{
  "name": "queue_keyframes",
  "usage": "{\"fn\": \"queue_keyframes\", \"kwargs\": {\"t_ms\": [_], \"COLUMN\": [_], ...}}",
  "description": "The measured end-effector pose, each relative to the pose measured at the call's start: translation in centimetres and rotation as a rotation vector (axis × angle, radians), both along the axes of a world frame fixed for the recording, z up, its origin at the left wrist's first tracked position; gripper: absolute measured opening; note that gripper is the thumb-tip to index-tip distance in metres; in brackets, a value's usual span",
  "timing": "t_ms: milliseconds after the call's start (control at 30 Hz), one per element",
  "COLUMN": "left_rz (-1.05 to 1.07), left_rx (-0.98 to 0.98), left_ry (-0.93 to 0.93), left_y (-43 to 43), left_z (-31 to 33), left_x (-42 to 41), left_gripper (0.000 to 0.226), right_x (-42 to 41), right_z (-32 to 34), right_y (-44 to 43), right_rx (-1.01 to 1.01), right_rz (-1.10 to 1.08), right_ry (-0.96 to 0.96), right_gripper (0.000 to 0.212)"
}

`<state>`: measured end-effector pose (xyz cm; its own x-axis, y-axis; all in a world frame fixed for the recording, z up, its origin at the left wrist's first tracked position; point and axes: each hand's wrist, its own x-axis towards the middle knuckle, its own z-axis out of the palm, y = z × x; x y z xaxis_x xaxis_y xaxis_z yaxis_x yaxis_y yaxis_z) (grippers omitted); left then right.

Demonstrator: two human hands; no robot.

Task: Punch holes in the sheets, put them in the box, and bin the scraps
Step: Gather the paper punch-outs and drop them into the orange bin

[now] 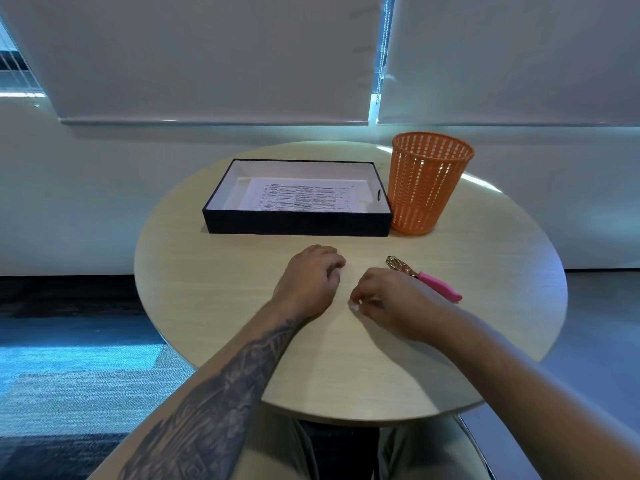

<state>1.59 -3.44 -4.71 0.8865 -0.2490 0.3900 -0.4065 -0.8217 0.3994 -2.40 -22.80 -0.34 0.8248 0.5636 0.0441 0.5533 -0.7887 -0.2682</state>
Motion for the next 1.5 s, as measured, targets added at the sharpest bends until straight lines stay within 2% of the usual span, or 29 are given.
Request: {"fn": "queue_keyframes", "kwargs": {"t_ms": [300, 567, 733, 900, 1100, 1300, 1500], "left_rz": [-0.001, -0.007, -0.003, 0.017, 0.044, -0.016, -0.047], "left_rx": [0.008, -0.001, -0.002, -0.082, -0.115, -0.143, -0.127], "left_ry": [0.021, 0.017, 0.029, 0.020, -0.023, -0.111, -0.217], "left_y": [-0.1, -0.1, -0.1, 0.0, -1.1, -3.3, -6.6], "left_z": [0.0, 0.2, 0.1, 0.1, 1.5, 6.8, 12.5], "left_x": [0.0, -0.1, 0.0, 0.0, 0.3, 3.7, 7.5], "left_gripper": [0.029, 0.027, 0.028, 0.023, 0.024, 0.025, 0.027], "right_x": [-0.1, -0.6, -0.5, -0.5, 1.2, 4.4, 9.8], "right_z": [1.5, 0.3, -0.5, 0.6, 2.0, 6.2, 11.4], "right_y": [1.3, 1.2, 1.2, -0.4, -1.4, -3.2, -6.0], "right_rx": [-0.246, -0.233, -0.142, 0.072, 0.100, 0.212, 0.363], "right_rz": [0.046, 0.070, 0.034, -0.056, -0.079, -0.102, -0.224], "right_ry": [-0.113, -0.195, -0.156, -0.039, -0.141, -0.303, -0.411], "right_gripper": [0.026, 0.030, 0.027, 0.014, 0.008, 0.009, 0.010]}}
